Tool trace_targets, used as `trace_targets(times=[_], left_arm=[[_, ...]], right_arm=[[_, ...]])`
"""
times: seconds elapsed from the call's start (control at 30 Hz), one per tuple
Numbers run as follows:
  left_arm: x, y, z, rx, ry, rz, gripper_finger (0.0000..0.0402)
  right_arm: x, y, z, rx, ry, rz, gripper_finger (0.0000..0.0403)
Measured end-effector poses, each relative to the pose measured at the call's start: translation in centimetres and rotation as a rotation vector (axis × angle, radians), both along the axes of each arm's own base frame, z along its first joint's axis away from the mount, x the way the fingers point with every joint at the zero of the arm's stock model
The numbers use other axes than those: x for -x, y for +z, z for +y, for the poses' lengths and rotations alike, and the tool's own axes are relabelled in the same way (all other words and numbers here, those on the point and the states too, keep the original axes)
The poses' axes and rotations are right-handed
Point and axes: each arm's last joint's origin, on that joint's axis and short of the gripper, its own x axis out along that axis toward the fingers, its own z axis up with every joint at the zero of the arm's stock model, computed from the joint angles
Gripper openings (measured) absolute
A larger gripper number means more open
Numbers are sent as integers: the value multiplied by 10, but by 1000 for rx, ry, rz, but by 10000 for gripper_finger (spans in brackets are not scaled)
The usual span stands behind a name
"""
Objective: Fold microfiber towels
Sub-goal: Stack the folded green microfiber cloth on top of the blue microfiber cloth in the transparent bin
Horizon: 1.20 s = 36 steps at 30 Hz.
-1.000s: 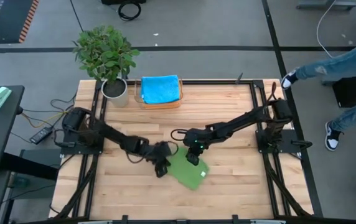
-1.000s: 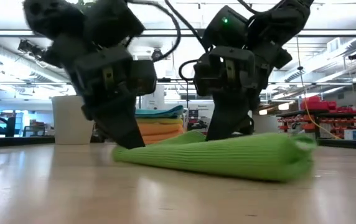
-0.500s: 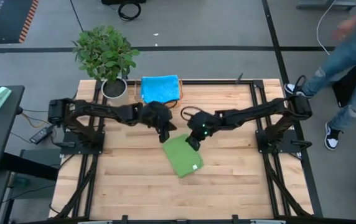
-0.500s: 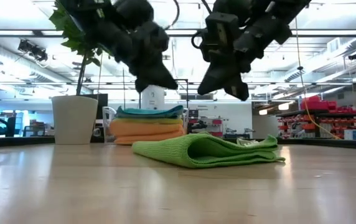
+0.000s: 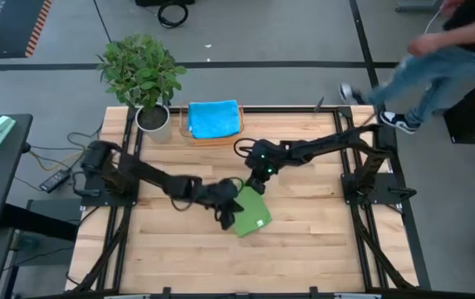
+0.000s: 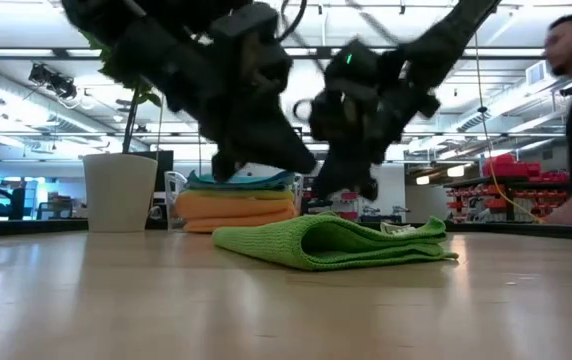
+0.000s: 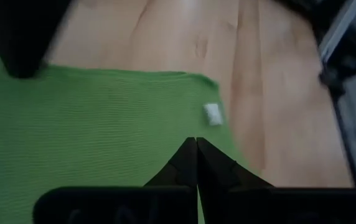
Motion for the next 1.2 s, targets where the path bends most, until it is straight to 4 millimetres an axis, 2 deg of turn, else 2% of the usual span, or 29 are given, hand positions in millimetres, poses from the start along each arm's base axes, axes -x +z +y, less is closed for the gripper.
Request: trace_targets(times=[0.23, 0.4, 0.5, 0.6, 0.7, 0.83, 0.9, 0.97, 1.03, 1.1, 1.2], left_arm=[[-18, -38, -35, 201, 209, -3, 15], [-25, -59, -51, 280, 275, 116, 6], [-24, -57, -55, 288, 284, 227, 14], [-13, -48, -49, 219, 275, 318, 12], [0, -27, -34, 92, 206, 387, 6], [22, 28, -7, -90, 74, 375, 17], [37, 49, 6, -175, 21, 385, 27], [51, 66, 14, -226, 6, 381, 31], [50, 81, 19, -228, 50, 281, 28], [49, 73, 19, -207, 82, 216, 17], [40, 43, 13, -122, 110, 73, 6]], right_arm=[[2, -41, -16, 32, 130, 95, 3], [8, -48, -19, 56, 131, 172, 3], [13, -45, -14, 46, 139, 213, 3], [17, -38, -2, 18, 125, 257, 3], [18, -27, 16, -34, 101, 263, 3], [17, 2, 40, -64, 115, 185, 3], [16, 21, 40, -34, 74, 134, 3], [11, 36, 33, 30, 4, 57, 3], [7, 34, 22, 59, -40, 40, 3], [2, 18, 11, 42, -50, 66, 3], [1, -3, -1, 21, -23, 120, 3]])
